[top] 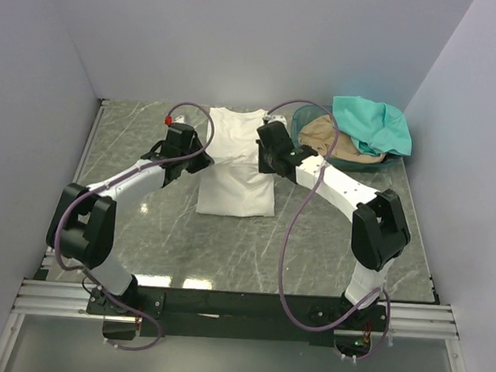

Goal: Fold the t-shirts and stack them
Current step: Fold the tshirt

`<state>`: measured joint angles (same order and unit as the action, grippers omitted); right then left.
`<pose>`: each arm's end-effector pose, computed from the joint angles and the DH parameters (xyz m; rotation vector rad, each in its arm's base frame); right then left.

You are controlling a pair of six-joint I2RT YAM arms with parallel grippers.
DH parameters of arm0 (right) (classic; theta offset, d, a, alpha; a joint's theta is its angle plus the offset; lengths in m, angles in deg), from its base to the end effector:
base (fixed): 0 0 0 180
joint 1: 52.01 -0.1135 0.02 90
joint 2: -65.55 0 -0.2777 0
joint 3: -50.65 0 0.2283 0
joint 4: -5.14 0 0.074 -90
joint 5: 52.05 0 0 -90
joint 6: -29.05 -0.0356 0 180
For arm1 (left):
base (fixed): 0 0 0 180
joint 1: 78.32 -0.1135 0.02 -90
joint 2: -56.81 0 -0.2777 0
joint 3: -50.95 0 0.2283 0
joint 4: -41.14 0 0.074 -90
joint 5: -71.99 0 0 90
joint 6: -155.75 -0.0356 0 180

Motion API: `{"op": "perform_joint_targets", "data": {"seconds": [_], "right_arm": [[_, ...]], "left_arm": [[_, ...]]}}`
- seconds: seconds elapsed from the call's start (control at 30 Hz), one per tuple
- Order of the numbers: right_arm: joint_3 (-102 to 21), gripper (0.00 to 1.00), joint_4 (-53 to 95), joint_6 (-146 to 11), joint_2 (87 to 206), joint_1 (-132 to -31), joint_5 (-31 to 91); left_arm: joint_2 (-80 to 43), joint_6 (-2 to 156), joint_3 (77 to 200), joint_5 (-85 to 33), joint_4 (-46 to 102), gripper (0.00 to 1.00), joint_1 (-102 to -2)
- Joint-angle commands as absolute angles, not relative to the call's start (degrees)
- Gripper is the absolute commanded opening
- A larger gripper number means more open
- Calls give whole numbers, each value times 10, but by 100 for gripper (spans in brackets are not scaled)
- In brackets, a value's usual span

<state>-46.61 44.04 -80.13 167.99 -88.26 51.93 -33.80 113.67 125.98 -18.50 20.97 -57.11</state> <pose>0.3157 0.2208 0.2886 -0.2249 2.3097 0.2051 0.3092 -0.1203 0.2658 -0.5218 2.2194 -0.6706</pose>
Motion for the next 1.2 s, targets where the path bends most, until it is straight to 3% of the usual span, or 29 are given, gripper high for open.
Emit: {"op": "perform_joint_targets", "data": {"seconds": [0.0, 0.37, 0.57, 0.63, 0.67, 0.7, 0.73, 0.77, 0.8, 0.87, 0.93, 1.17], "right_arm": [[-500, 0, 433, -793, 1695, -865, 522], [-549, 0, 421, -790, 1778, -831, 501], [-570, 1, 413, -795, 1816, -814, 487], [-589, 3, 420, -796, 1833, -809, 485], [-597, 13, 425, -796, 1839, -804, 485], [-604, 24, 431, -796, 1847, -804, 488], [-617, 49, 444, -798, 1848, -802, 498], [-622, 57, 448, -800, 1847, -800, 503], [-623, 65, 453, -801, 1839, -800, 508], [-614, 80, 455, -806, 1823, -800, 510], [-572, 84, 438, -812, 1783, -800, 498], [-394, 86, 390, -845, 1647, -814, 442]], "left_arm": [[-366, 1113, 1300, -214, 236, 1, -578], [-442, 1113, 1344, -217, 231, 1, -599], [-484, 1115, 1375, -211, 218, 13, -604], [-492, 1115, 1388, -212, 210, 27, -606], [-499, 1114, 1392, -212, 205, 33, -607], [-500, 1115, 1397, -210, 197, 48, -607], [-499, 1112, 1404, -207, 191, 57, -607], [-493, 1112, 1407, -202, 187, 66, -608], [-487, 1112, 1407, -201, 184, 88, -608], [-464, 1107, 1400, -213, 190, 99, -608], [-445, 1108, 1383, -234, 197, 100, -607], [-328, 1126, 1270, -225, 194, 100, -599]]}}
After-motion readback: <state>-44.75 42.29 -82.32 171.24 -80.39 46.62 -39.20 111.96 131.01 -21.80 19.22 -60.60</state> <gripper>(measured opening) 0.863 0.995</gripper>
